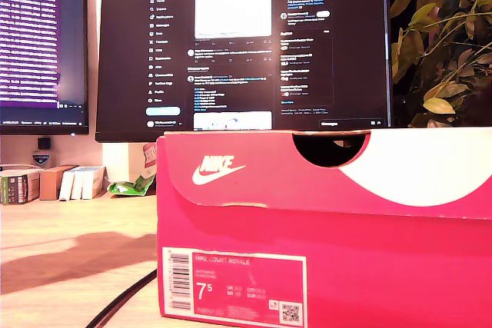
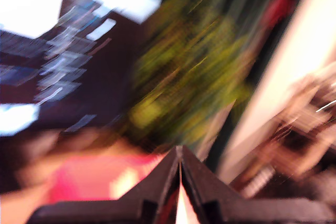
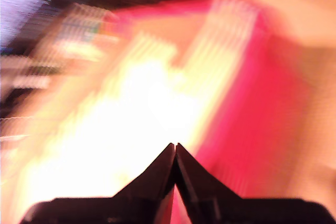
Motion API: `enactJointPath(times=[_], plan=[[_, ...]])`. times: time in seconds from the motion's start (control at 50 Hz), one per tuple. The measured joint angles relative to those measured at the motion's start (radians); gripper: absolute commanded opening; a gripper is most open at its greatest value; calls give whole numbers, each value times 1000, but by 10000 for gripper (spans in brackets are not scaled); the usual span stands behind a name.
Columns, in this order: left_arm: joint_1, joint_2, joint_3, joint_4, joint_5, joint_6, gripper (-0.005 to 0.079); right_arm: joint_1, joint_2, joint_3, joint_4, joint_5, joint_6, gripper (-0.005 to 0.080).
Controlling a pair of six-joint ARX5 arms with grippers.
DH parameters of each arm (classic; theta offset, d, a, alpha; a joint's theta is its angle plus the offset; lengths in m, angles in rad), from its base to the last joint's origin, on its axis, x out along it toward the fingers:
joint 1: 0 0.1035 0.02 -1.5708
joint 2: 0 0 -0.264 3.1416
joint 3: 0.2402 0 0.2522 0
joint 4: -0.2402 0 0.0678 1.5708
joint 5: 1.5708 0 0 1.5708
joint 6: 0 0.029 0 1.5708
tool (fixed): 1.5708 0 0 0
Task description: Close the red shoebox by pushing the lid with your left arm and holding the box in place with your right arm
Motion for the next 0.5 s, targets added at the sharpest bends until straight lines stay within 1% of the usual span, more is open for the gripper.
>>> enactJointPath(times=[0.08,0.18,0.2,0.32,0.34,0.5], plan=[[1,0,0,-8,0,14,-19,24,0,8,-24,-13,14,-12],[8,0,0,-20,-4,25,-19,49,3,7,-99,-12,14,-12],[10,0,0,-24,-5,26,-19,55,5,7,-114,-11,-14,-12],[24,0,0,-49,-16,40,-19,93,28,7,-171,40,-49,-12],[27,0,0,-54,-17,42,-19,99,34,7,-179,51,-77,-12],[48,0,0,-85,-18,55,-19,116,39,7,-172,77,-122,-12]])
